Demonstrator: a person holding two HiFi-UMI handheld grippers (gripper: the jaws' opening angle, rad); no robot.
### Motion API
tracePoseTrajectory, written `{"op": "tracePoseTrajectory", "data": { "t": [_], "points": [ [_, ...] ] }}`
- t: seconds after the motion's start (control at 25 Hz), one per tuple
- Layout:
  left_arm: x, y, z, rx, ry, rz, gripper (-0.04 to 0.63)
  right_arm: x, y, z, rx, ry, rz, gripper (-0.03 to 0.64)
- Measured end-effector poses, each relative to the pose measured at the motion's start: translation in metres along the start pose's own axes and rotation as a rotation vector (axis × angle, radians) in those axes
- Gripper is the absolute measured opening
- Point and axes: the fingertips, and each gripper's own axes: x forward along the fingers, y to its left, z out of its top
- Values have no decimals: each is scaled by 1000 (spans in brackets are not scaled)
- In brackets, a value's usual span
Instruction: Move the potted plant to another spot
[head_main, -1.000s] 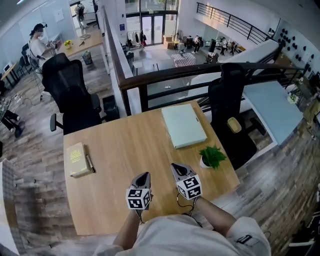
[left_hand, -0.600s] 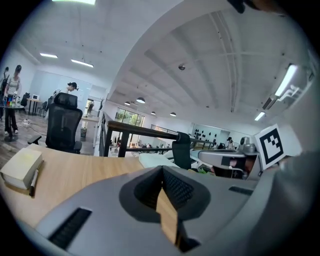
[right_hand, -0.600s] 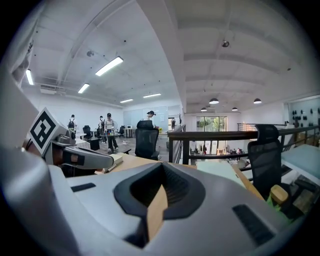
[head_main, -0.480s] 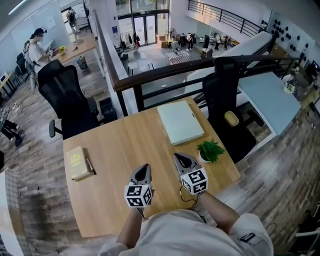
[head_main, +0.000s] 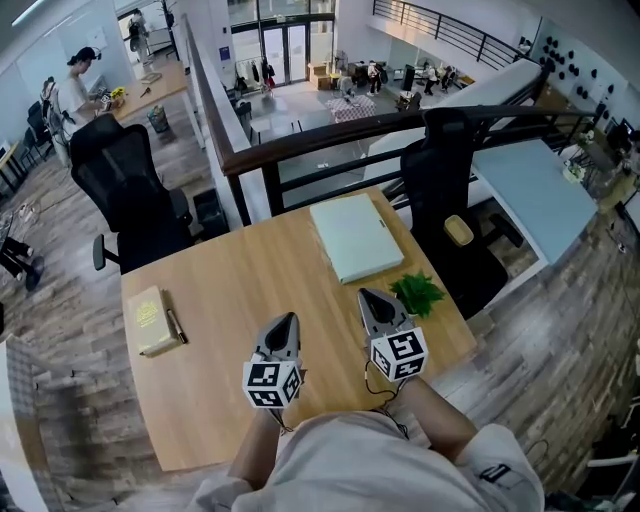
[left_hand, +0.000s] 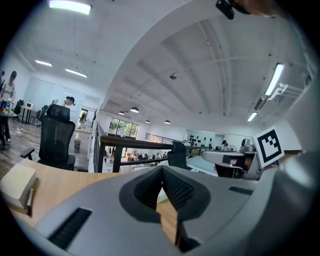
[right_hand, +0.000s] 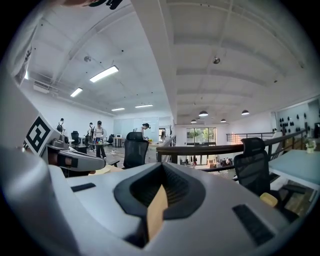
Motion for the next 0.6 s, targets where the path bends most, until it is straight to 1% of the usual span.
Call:
{"op": "tracePoseTrajectory", "data": {
  "t": [0.12,0.28,0.48,0.6],
  "points": [
    [-1,3,2,-10,-5,5,12,-1,0,7,-12,-10,-8,3],
    [-4,6,9,4,-16,8,12,-5,1,15,-26,-31,-17,3],
    [-4,4,9,0,-18,7,12,-5,1,16,-33,-25,-12,3],
    [-5,0,10,20,-17,4,12,-6,2,16,-34,-26,-12,3]
  ]
}}
